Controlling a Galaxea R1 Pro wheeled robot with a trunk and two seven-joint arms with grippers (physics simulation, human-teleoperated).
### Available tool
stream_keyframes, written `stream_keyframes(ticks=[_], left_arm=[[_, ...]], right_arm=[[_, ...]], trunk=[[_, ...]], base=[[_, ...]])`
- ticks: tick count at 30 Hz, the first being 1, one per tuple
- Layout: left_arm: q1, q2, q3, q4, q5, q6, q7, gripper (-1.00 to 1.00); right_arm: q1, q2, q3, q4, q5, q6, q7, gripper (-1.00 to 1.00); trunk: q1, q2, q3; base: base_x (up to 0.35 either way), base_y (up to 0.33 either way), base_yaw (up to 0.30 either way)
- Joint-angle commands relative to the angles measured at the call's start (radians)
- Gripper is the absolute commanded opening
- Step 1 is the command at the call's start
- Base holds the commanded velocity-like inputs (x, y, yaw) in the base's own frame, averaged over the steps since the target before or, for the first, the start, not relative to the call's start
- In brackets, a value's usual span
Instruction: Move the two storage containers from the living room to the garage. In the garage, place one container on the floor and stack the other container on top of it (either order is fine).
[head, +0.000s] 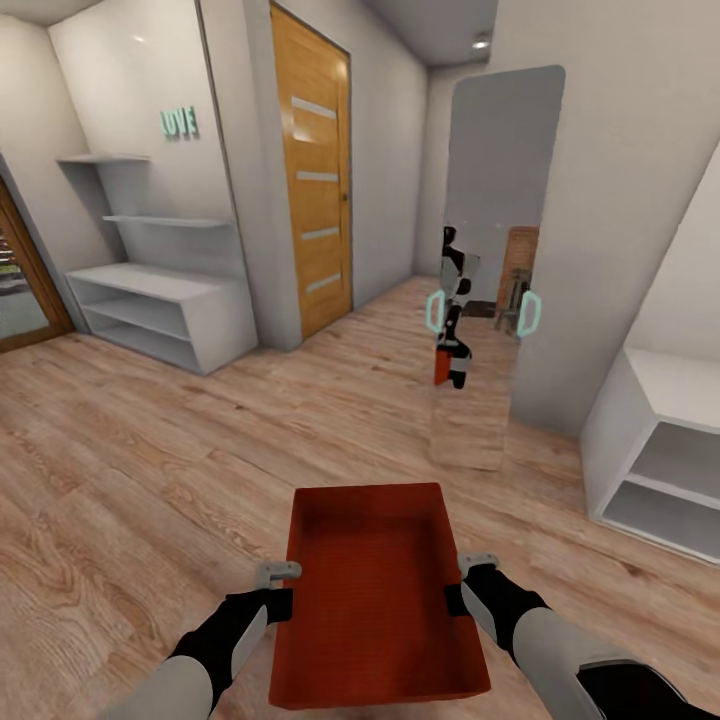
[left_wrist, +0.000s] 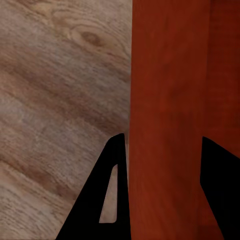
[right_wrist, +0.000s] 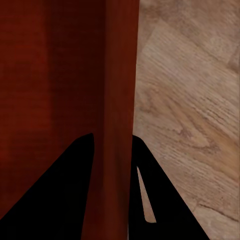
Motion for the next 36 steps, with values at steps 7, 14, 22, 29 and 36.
stream_keyframes(ticks=[7, 14, 22, 29, 36], left_arm=[[0.000, 0.000, 0.006, -0.002, -0.008, 0.006, 0.004, -1.00], [0.000, 0.000, 0.006, -0.002, -0.008, 0.006, 0.004, -1.00], [0.000, 0.000, 0.006, -0.002, -0.008, 0.006, 0.004, -1.00], [0.000, 0.000, 0.006, -0.002, -0.008, 0.006, 0.004, -1.00], [0.000, 0.000, 0.006, -0.002, -0.008, 0.006, 0.004, -1.00]], right_arm=[[-0.001, -0.001, 0.001, -0.003, 0.014, 0.008, -0.002, -1.00], [-0.001, -0.001, 0.001, -0.003, 0.014, 0.008, -0.003, -1.00], [-0.001, 0.000, 0.004, -0.003, 0.014, 0.000, -0.003, -1.00], [0.000, 0.001, 0.004, -0.003, 0.014, -0.012, -0.004, -1.00], [-0.001, 0.001, 0.004, -0.003, 0.014, -0.013, -0.004, -1.00]], trunk=[[0.000, 0.000, -0.001], [0.000, 0.000, -0.001], [0.000, 0.000, -0.001], [0.000, 0.000, -0.001], [0.000, 0.000, -0.001]], base=[[0.348, 0.000, 0.141], [0.348, 0.000, 0.136], [0.348, 0.000, 0.008], [0.348, 0.000, 0.001], [0.348, 0.000, 0.170]])
